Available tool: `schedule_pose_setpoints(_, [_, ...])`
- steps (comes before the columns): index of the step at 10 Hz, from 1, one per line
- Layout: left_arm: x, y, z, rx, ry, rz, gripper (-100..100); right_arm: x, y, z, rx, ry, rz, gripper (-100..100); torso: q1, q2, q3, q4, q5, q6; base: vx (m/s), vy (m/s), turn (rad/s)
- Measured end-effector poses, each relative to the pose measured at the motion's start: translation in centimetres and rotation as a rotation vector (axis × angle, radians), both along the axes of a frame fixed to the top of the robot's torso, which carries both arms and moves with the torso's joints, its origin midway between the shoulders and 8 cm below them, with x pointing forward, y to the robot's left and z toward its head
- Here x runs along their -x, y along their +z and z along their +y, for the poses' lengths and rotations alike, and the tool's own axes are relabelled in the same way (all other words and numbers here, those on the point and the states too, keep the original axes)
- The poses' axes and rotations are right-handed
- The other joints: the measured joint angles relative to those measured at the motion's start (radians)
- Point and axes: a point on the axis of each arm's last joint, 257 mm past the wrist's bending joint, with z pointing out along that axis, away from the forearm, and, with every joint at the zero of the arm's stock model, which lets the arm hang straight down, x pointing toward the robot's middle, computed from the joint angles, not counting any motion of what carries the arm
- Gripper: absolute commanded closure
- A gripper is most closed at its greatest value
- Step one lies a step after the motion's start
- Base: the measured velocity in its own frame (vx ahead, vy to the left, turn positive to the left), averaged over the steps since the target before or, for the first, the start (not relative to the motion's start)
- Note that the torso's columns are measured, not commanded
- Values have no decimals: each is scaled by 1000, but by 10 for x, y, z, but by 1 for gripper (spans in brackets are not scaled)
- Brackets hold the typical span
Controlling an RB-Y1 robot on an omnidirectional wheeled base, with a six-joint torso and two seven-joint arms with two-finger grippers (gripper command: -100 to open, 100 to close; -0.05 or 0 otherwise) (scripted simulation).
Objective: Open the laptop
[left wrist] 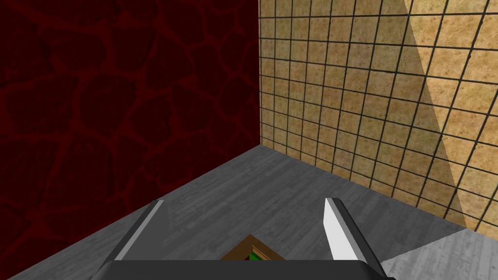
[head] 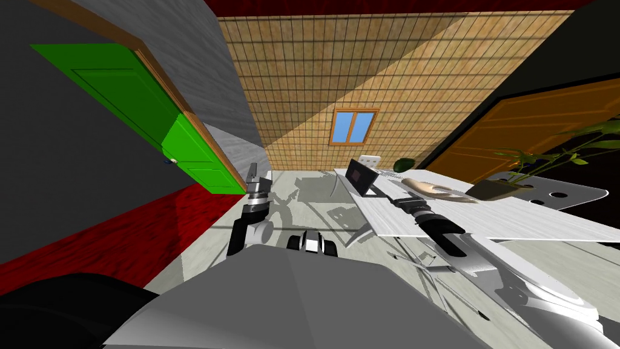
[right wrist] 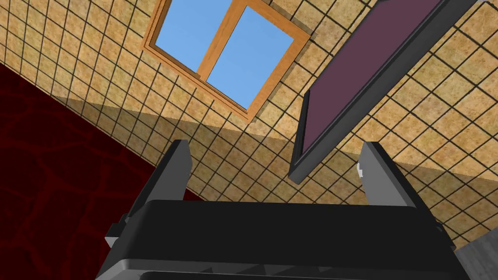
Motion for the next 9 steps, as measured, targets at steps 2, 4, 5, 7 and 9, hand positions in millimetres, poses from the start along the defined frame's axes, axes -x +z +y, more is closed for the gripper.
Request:
schedule_pose_setpoints(2, [0, 0, 0, 0, 0, 0, 0, -5, 14, -14, 80, -9, 9, -100, -5, 3, 2, 1, -2, 0, 80, 113, 26])
schedule_pose_setpoints(4, [0, 0, 0, 0, 0, 0, 0, -10, 29, -27, 157, -18, 18, -100, 1, 1, 1, 0, 0, 0, 103, 146, 49])
schedule_pose_setpoints(5, [0, 0, 0, 0, 0, 0, 0, -13, 38, -35, 197, -26, 21, -100, 3, 0, 0, 0, 1, 0, 115, 171, 32])
schedule_pose_setpoints(7, [0, 0, 0, 0, 0, 0, 0, -17, 51, -48, 263, -40, 27, -100, 1, -2, -1, -1, 0, 0, 132, 150, 39])
schedule_pose_setpoints(9, [0, 0, 0, 0, 0, 0, 0, -18, 59, -55, 302, -48, 31, -100, -5, 4, 2, 1, -2, 1, 34, 41, 7])
